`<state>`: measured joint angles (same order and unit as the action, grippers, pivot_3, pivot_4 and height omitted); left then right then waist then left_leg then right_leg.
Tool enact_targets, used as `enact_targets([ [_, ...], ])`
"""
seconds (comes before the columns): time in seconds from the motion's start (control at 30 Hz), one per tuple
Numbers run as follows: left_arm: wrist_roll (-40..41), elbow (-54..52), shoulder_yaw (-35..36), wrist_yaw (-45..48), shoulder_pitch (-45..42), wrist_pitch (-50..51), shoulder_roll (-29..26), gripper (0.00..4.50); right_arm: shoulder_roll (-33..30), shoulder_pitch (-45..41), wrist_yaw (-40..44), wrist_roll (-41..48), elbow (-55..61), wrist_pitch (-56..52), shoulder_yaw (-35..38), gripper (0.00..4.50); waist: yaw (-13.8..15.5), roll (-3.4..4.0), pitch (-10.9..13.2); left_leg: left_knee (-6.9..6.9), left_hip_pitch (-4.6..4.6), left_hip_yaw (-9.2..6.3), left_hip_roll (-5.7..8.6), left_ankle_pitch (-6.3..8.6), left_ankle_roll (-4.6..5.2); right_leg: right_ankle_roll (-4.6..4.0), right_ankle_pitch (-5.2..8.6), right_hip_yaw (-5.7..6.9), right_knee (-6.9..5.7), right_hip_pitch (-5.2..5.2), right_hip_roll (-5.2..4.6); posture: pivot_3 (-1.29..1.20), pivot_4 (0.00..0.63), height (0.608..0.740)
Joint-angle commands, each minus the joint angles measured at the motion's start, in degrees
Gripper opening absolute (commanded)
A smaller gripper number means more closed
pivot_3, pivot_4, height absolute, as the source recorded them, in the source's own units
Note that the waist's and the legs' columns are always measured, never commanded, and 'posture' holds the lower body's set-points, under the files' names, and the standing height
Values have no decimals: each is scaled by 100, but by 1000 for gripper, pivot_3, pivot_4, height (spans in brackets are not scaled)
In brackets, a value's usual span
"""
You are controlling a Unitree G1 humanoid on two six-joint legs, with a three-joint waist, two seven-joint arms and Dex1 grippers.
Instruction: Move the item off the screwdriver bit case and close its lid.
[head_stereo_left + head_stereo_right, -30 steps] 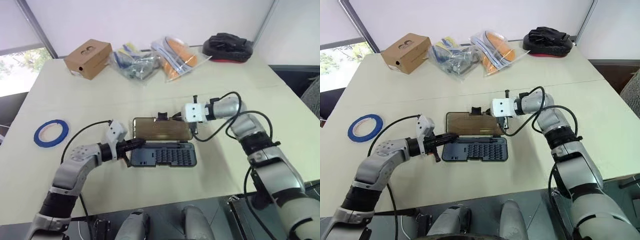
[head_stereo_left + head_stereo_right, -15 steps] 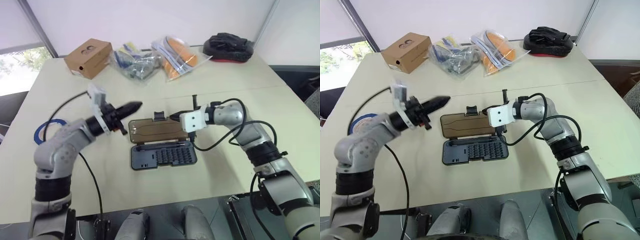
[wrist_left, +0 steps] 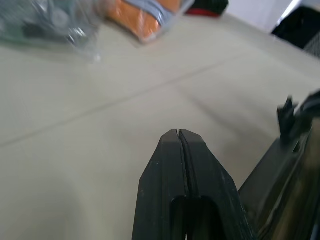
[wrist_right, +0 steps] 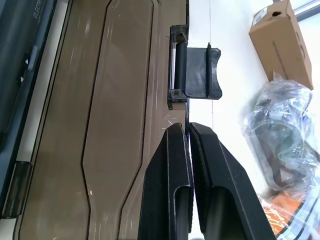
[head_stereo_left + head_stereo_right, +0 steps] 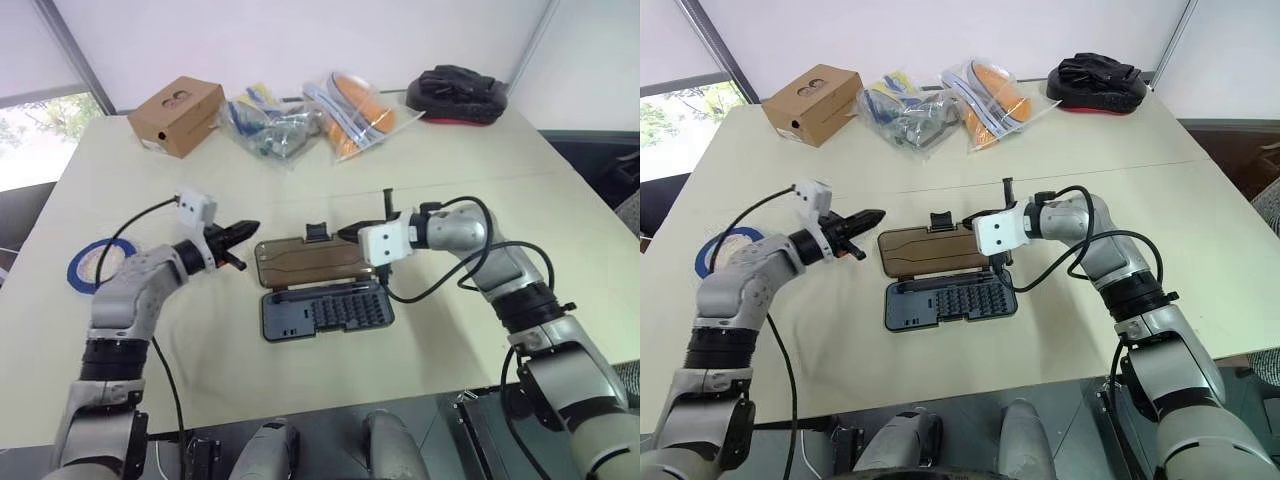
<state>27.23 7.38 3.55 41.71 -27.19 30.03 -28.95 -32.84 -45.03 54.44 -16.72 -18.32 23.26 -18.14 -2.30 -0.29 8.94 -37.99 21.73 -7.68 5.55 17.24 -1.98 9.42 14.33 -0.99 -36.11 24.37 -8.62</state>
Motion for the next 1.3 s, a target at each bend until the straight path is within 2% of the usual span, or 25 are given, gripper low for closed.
enact_targets([
  [0.03,-308,274,-264,348,-27,-367,23,0,-34,-111,-26,109,299,-54,77,96,-1,-1,0,0,0,0,0,0,0,0,0,0,0,0,0,0,150,740],
  [0.3,-408,523,-381,731,-144,-465,122,0,-92,-88,6,115,351,-149,91,96,-4,-1,1,-1,3,0,0,0,0,0,0,1,-1,4,0,0,150,740],
  [0.4,-395,562,-332,762,-170,-476,162,0,-116,-80,39,147,396,-233,111,999,2,-1,1,-2,5,-1,0,0,0,0,0,1,-1,4,0,0,150,740],
  [0.5,-410,596,-316,806,-182,-505,180,0,-157,-80,125,194,478,-409,131,2534,-2,-1,1,-2,4,0,0,0,0,0,0,1,-2,4,0,0,150,740],
  [0.53,-406,605,-313,826,-195,-513,186,0,-185,-79,193,239,542,-515,148,2864,-2,-1,1,-2,4,0,0,0,0,0,0,1,-2,5,0,0,150,740],
  [0.63,-383,605,-323,905,-244,-505,199,0,-345,-65,516,530,862,-990,273,4482,4,-1,1,-3,6,-1,0,0,0,0,0,1,-2,5,-1,0,150,740],
  [0.77,-318,464,-381,1102,-285,-413,180,0,-788,-57,1055,1126,1535,-2051,655,4482,29,-1,1,-7,13,-2,0,0,1,0,0,3,-1,7,-1,0,150,740],
  [0.97,-174,-19,-492,1661,-221,-201,-17,0,-1384,119,1305,1981,2475,-3431,1378,4482,94,-3,1,-10,24,-3,0,1,2,0,0,4,2,13,-3,0,150,740],
  [1.13,173,-718,-558,2235,-86,306,-356,0,-1489,251,1120,2277,2822,-4017,1679,4482,125,-3,2,-11,25,1,-5,2,3,0,0,2,2,16,-2,0,150,740],
  [1.3,220,-1287,-975,2832,274,594,-802,0,-1531,421,938,2306,2933,-4123,1687,4482,140,-2,2,-12,27,3,-13,4,8,0,0,1,2,16,-5,0,150,740],
])
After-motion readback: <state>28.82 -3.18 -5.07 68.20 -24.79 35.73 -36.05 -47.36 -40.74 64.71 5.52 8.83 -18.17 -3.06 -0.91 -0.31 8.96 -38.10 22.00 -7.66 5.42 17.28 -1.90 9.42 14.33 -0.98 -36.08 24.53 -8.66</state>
